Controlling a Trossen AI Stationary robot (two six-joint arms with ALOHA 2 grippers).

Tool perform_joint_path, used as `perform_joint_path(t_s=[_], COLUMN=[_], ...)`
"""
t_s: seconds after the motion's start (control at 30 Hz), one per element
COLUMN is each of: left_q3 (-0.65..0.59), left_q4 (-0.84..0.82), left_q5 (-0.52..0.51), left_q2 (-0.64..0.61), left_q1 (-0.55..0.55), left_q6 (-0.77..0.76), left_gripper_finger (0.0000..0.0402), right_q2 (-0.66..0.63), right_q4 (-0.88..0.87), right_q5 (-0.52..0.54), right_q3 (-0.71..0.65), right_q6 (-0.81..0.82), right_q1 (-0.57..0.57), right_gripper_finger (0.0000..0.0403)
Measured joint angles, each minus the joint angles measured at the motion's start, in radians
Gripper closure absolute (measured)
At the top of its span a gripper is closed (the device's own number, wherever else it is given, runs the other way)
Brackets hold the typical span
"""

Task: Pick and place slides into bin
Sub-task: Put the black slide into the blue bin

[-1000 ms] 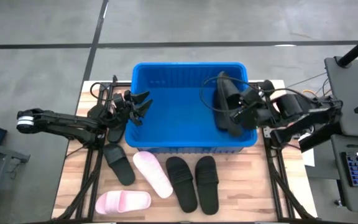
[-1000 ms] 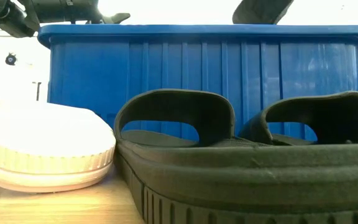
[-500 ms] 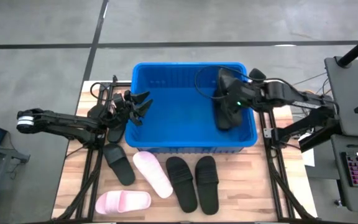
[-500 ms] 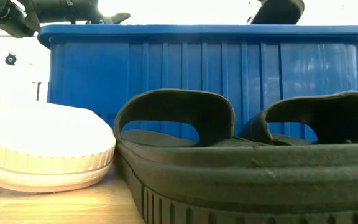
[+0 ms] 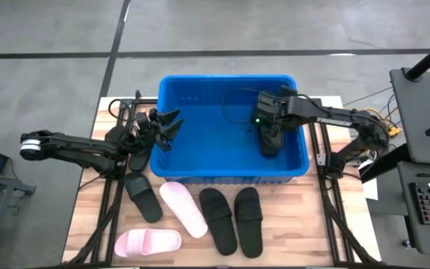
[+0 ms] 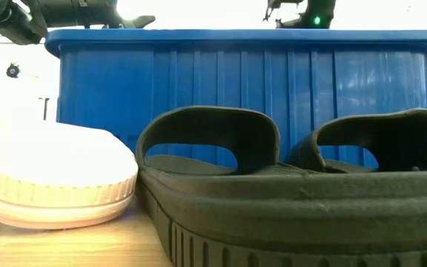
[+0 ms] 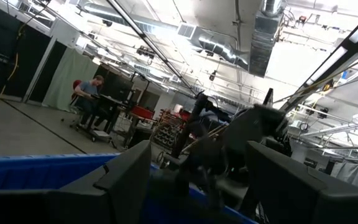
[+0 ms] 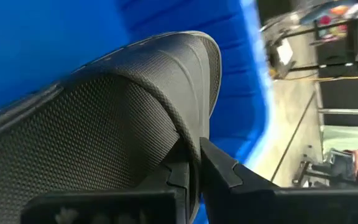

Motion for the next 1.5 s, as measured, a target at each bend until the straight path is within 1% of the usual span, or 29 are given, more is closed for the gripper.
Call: perform_joint_path(t_s=[0.13, 0.3, 0.43, 0.53, 0.7, 0.87, 1.07, 1.13, 1.27, 1.5], left_q3=[0.0, 0.0, -0.001, -0.001, -0.001, -0.002, -0.002, -0.002, -0.002, -0.002], left_q4=[0.0, 0.0, -0.001, -0.001, -0.001, -0.009, -0.009, -0.009, -0.009, -0.009], left_q5=[0.0, 0.0, 0.0, 0.0, 0.0, 0.0, 0.0, 0.0, 0.0, 0.0], left_q2=[0.0, 0.0, 0.0, 0.0, 0.0, 0.001, 0.001, 0.001, 0.001, 0.001], left_q1=[0.0, 0.0, 0.0, -0.001, -0.001, 0.0, 0.0, 0.0, 0.0, 0.0], left_q6=[0.0, 0.0, 0.0, 0.0, 0.0, 0.0, 0.0, 0.0, 0.0, 0.0], left_gripper_finger=[0.0155, 0.0155, 0.0155, 0.0155, 0.0155, 0.0155, 0.0155, 0.0155, 0.0155, 0.0155], right_q2=[0.024, 0.023, 0.017, 0.017, 0.017, 0.017, 0.017, 0.017, 0.016, 0.016], right_q4=[0.028, 0.175, 0.288, 0.341, 0.426, 0.49, 0.568, 0.572, 0.575, 0.569], right_q5=[0.01, 0.012, 0.062, 0.1, 0.104, 0.104, 0.1, 0.094, 0.043, 0.036], right_q3=[-0.069, -0.186, -0.267, -0.314, -0.38, -0.418, -0.435, -0.435, -0.439, -0.423], right_q6=[-0.033, -0.101, -0.125, -0.17, -0.262, -0.286, -0.364, -0.371, -0.366, -0.36], right_q1=[-0.009, -0.022, -0.023, -0.03, -0.053, -0.092, -0.113, -0.117, -0.133, -0.139], right_gripper_finger=[0.039, 0.039, 0.039, 0.039, 0.039, 0.039, 0.039, 0.039, 0.039, 0.039])
